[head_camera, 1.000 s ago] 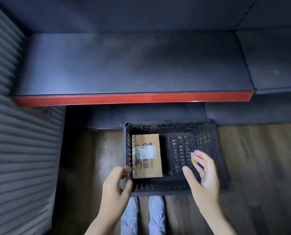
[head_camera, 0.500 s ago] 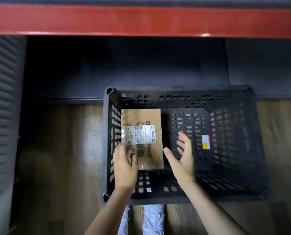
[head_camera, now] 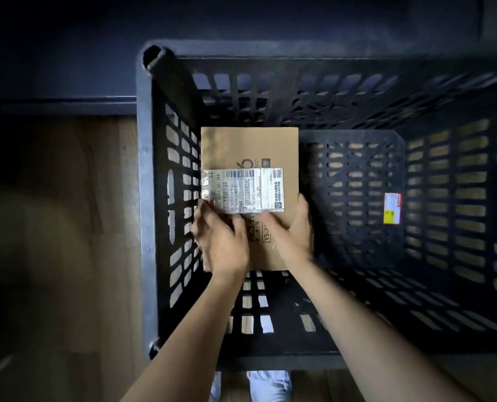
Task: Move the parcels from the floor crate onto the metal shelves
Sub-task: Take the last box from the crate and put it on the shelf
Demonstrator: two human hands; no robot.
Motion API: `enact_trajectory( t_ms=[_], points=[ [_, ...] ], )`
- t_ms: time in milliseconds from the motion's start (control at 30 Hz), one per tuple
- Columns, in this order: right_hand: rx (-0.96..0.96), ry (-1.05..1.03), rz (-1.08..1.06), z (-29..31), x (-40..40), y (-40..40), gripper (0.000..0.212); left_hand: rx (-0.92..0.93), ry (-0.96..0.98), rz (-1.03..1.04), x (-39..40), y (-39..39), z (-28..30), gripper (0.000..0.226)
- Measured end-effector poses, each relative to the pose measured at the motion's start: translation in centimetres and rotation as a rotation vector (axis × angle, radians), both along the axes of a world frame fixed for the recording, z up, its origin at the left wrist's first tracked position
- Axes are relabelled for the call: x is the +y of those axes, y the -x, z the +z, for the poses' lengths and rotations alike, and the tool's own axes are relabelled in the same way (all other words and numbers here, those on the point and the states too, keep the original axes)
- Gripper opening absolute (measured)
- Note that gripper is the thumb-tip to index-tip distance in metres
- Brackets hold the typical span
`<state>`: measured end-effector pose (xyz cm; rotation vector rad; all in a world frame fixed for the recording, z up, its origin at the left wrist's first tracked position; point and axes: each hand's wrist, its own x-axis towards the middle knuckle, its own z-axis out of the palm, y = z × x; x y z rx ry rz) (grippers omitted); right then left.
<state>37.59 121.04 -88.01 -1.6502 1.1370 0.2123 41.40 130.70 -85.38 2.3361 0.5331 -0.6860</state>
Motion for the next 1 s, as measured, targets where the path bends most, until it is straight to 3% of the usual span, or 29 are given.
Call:
enact_trajectory(
  t_ms=[267,400,567,733,867,1000],
  points=[
    [-0.054,0.092,-0.102,6.4,-1.2,0.1,0.071,-0.162,0.027,-0.085,-1.6,-1.5,5.7,0.059],
    [-0.08,0.098,-0.127,12.2,-1.4,0.6,0.074,-0.214,0.1,-0.095,-1.4,-1.4,11.1,0.039],
    [-0.16,0.1,-0.133,20.7,-1.7,1.6,0.056,-0.312,0.235,-0.089,-0.9,-0.9,19.7,0.024],
    [-0.205,0.131,-0.225,29.6,-1.2,2.3,0.062,-0.376,0.291,-0.152,-0.2,-1.0,28.4,0.035],
    [-0.266,0.171,-0.338,38.4,-0.7,2.3,0.067,-0.455,0.342,-0.176,0.6,-1.9,37.9,0.061],
    [-0.387,0.188,-0.413,48.1,-0.4,2.4,0.059,-0.577,0.439,-0.348,2.4,-3.0,47.9,0.075]
  ],
)
